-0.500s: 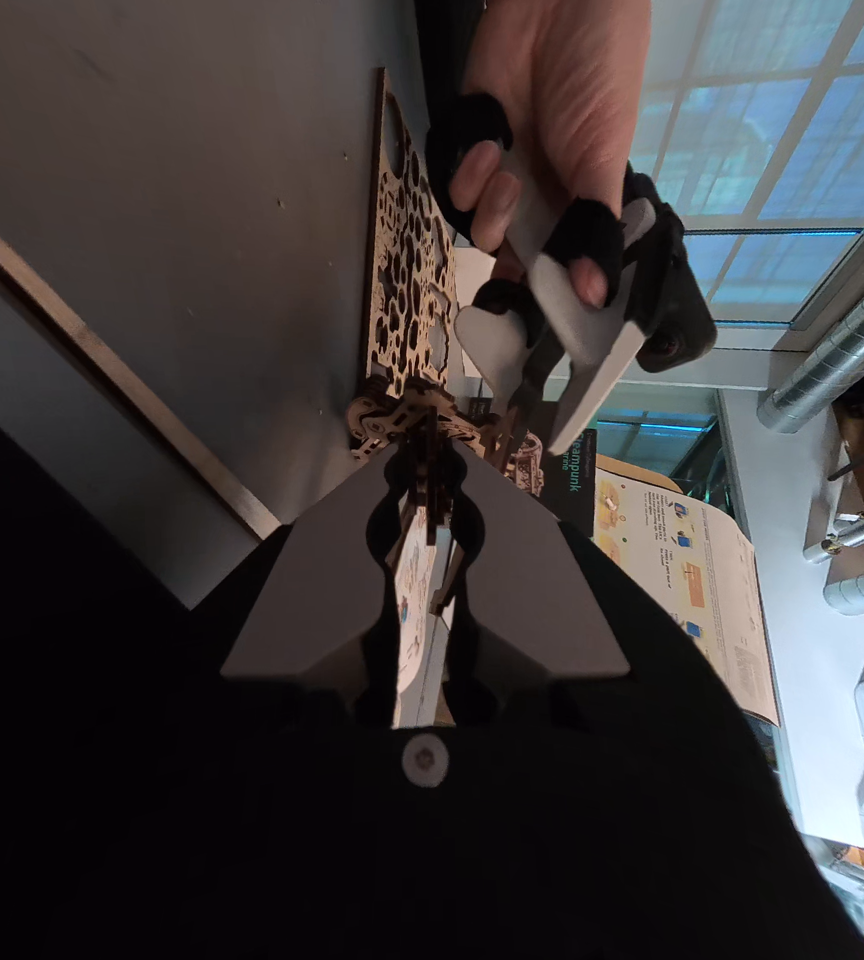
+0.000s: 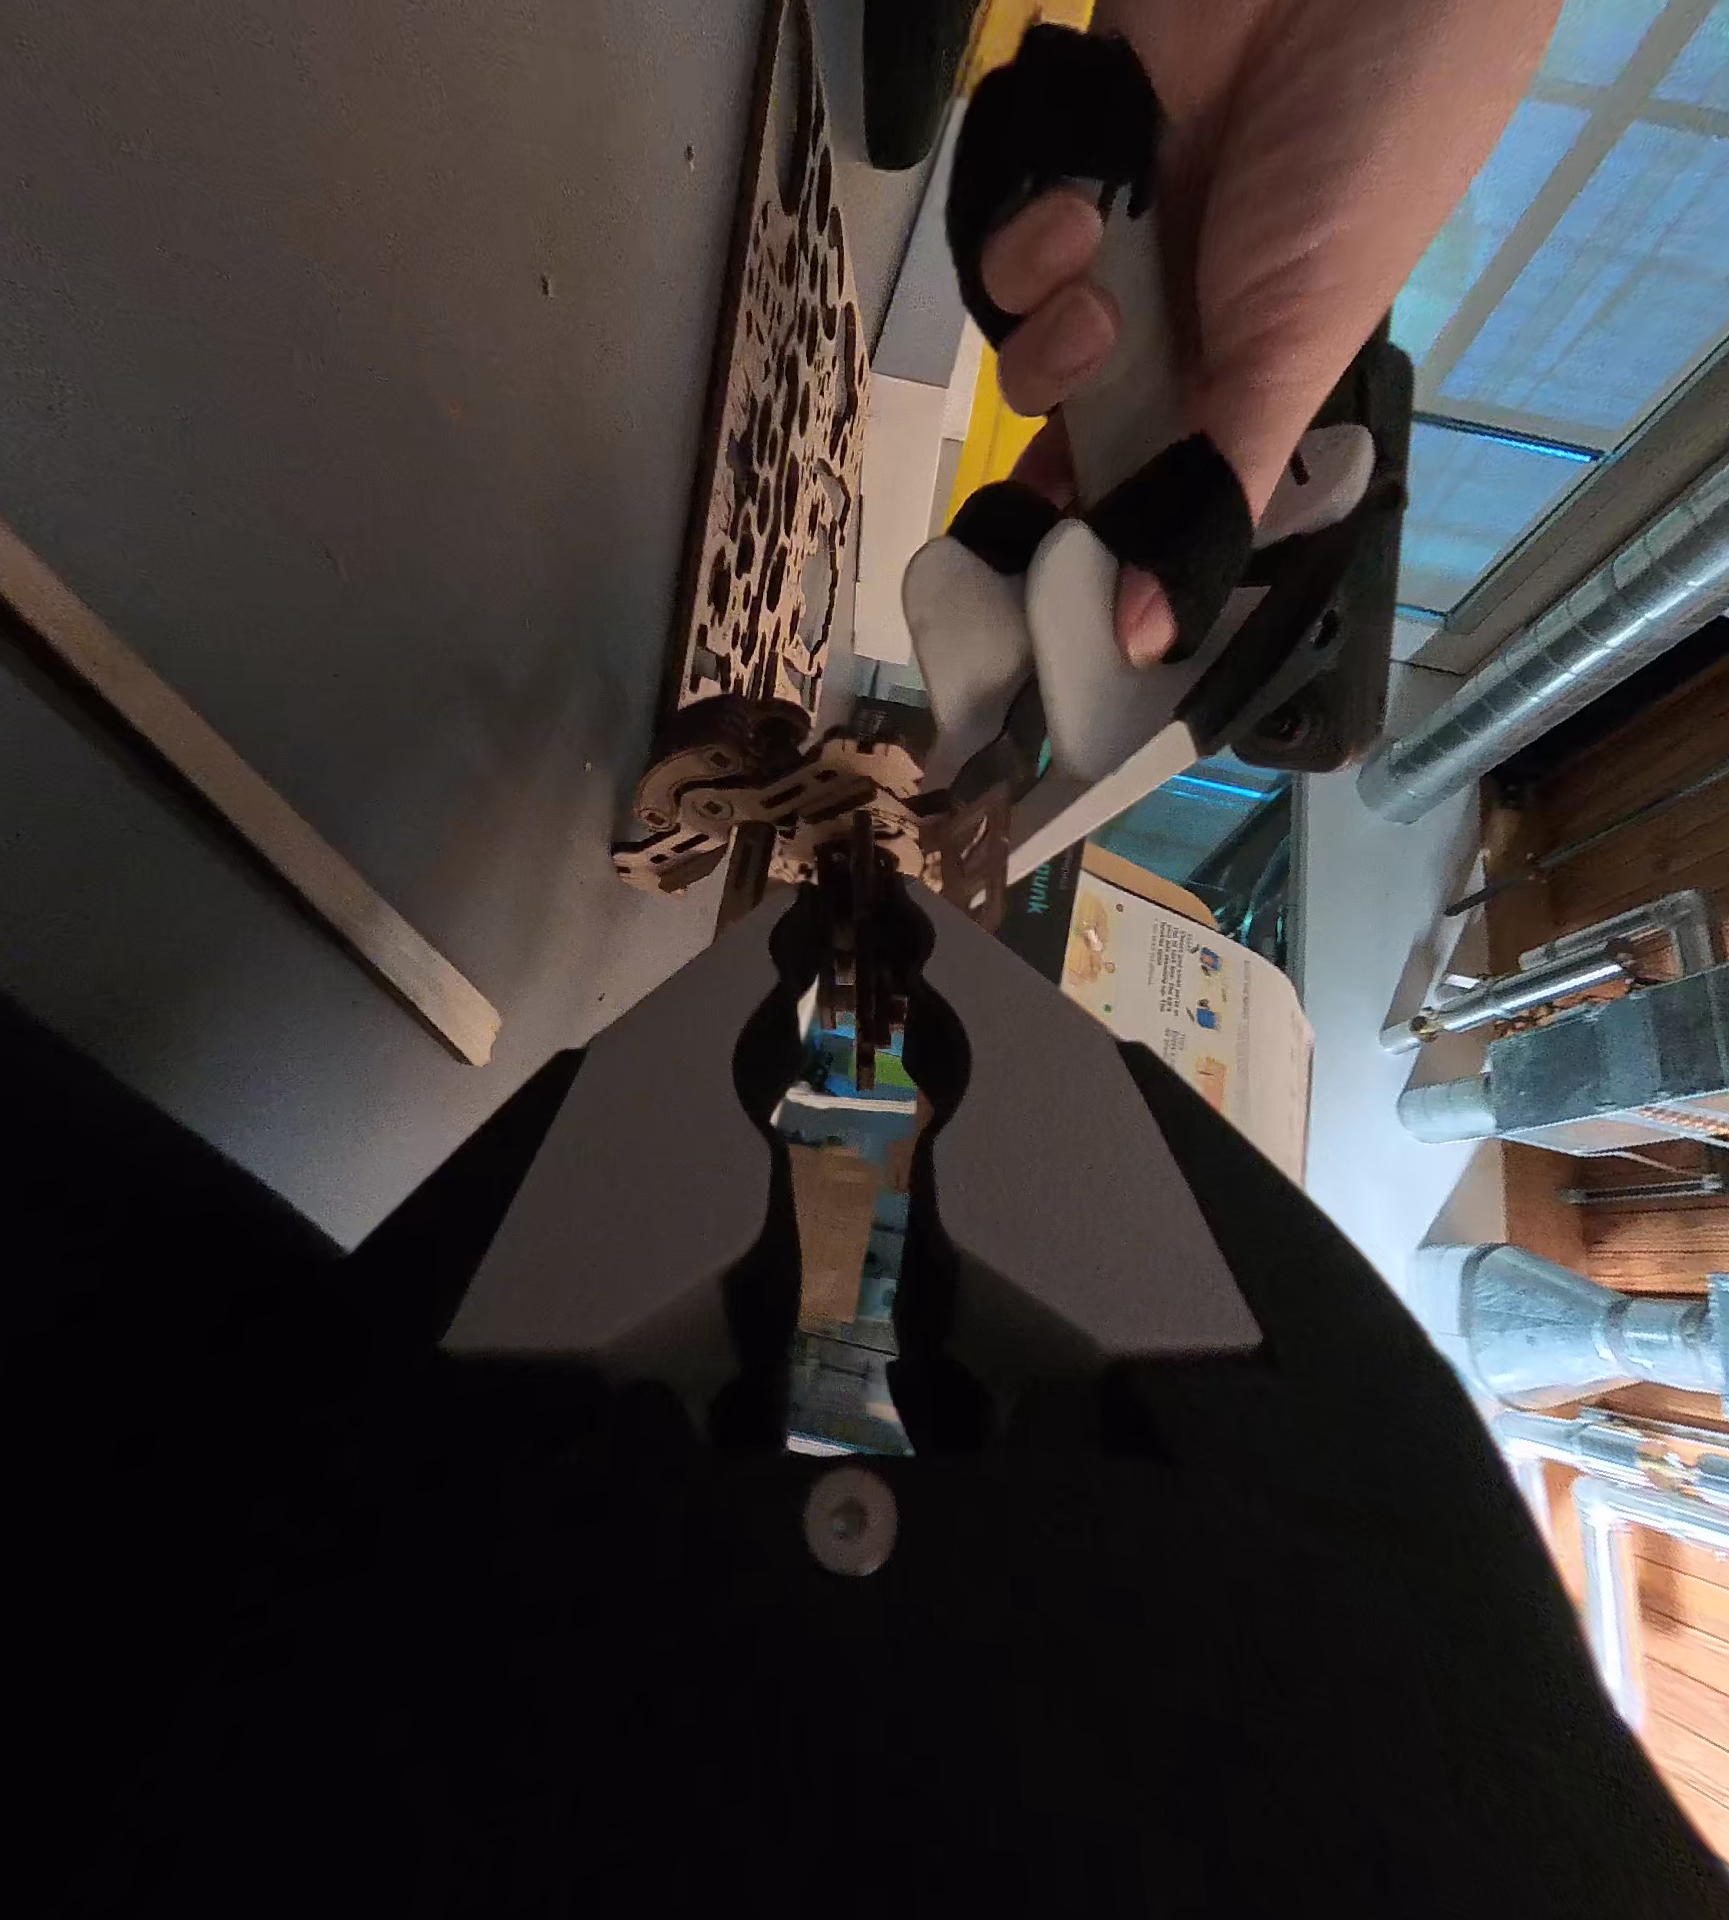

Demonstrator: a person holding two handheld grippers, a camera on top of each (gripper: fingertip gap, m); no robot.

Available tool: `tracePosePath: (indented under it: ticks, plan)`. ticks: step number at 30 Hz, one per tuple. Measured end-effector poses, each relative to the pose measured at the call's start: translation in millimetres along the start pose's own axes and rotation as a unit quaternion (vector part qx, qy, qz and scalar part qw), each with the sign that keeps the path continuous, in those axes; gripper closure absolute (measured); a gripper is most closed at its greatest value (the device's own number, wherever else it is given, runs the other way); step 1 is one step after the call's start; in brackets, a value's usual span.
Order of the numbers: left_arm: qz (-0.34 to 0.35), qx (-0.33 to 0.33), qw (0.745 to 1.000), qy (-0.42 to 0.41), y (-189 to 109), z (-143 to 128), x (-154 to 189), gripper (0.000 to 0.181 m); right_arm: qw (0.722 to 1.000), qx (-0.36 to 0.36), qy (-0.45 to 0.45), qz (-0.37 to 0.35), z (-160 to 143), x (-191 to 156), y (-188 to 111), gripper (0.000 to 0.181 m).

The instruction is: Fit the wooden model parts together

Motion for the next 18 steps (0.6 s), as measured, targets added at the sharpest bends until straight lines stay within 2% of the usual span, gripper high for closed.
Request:
tracePosePath:
  ticks: [1, 3, 6, 12, 15, 17, 18]
  plan:
    - [-0.001, -0.009, 1.000, -0.004, -1, 0, 0, 0.167, 1.000, -0.003, -0.005, -0.004, 0, 0, 0, 0.170]
    - [0.006, -0.019, 1.000, -0.007, -3, 0, -2, 0.171, 1.000, -0.011, -0.005, -0.008, 0, 0, -1, 0.170]
    - [0.047, -0.070, 0.996, 0.015, -1, -11, -9, 0.173, 1.000, -0.015, -0.002, -0.026, -1, 1, -3, 0.170]
    - [-0.048, -0.018, 0.997, -0.051, 9, -17, -2, 0.177, 0.999, -0.018, -0.005, -0.042, 0, 1, -7, 0.170]
    - [-0.074, -0.013, 0.994, -0.078, 13, -19, -2, 0.166, 0.999, -0.027, -0.004, -0.037, -2, 2, -8, 0.170]
    - [-0.080, -0.016, 0.993, -0.088, 16, -21, -3, 0.166, 0.999, -0.027, -0.004, -0.037, -2, 2, -8, 0.170]
    - [-0.080, -0.020, 0.993, -0.089, 17, -22, -4, 0.176, 0.999, -0.028, -0.004, -0.033, -3, 2, -8, 0.170]
Point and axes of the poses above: each gripper's, where its closed fingertips meet, y out along the fingers, z out of its top, x = y × z across the jaws, the point moved 8 cm from there along -y, back along the fingers, and after that the axes turned 14 degrees about y, right-handed, at the moved point
